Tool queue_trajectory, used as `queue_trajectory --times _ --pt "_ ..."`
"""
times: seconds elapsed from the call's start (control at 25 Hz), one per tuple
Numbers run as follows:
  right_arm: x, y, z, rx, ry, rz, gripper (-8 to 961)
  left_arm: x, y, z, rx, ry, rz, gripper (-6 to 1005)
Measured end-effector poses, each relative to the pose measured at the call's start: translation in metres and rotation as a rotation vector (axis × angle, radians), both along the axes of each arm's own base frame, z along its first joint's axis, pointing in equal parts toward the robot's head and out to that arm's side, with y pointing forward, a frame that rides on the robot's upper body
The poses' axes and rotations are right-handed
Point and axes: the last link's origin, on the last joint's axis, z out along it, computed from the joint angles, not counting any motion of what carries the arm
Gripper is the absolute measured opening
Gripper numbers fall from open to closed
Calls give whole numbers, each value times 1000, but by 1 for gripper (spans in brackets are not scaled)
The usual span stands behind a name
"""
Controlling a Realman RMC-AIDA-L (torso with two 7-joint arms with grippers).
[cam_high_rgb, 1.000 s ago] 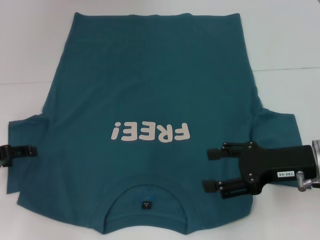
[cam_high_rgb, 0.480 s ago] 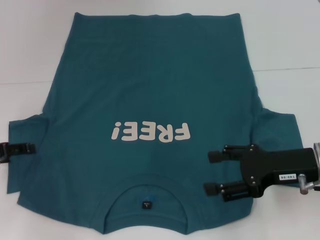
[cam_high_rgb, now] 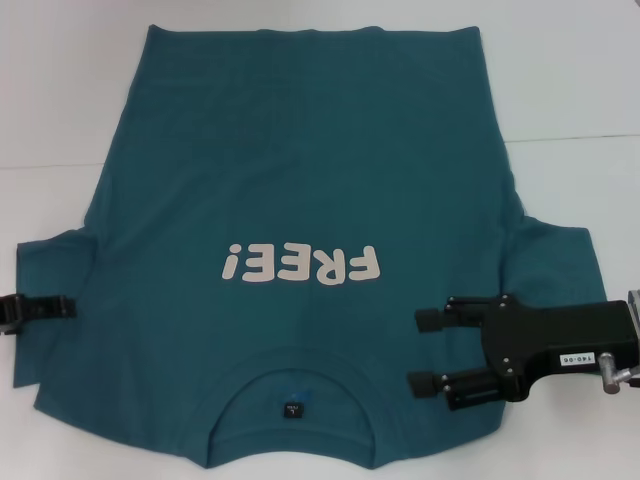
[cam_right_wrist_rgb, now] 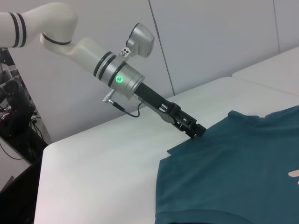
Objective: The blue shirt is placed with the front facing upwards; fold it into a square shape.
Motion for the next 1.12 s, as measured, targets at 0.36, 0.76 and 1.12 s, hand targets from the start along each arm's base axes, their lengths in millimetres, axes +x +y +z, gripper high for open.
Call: queue_trajectory --times 0.36,0.76,1.12 --pt "1 -3 0 -9 5 0 925 7 0 0 -20 -13 -22 935" --pt "1 -4 0 -11 9 0 925 -1 -3 6 6 19 1 935" --pt "0 -4 0 -16 11 3 924 1 -2 0 1 19 -3 935"
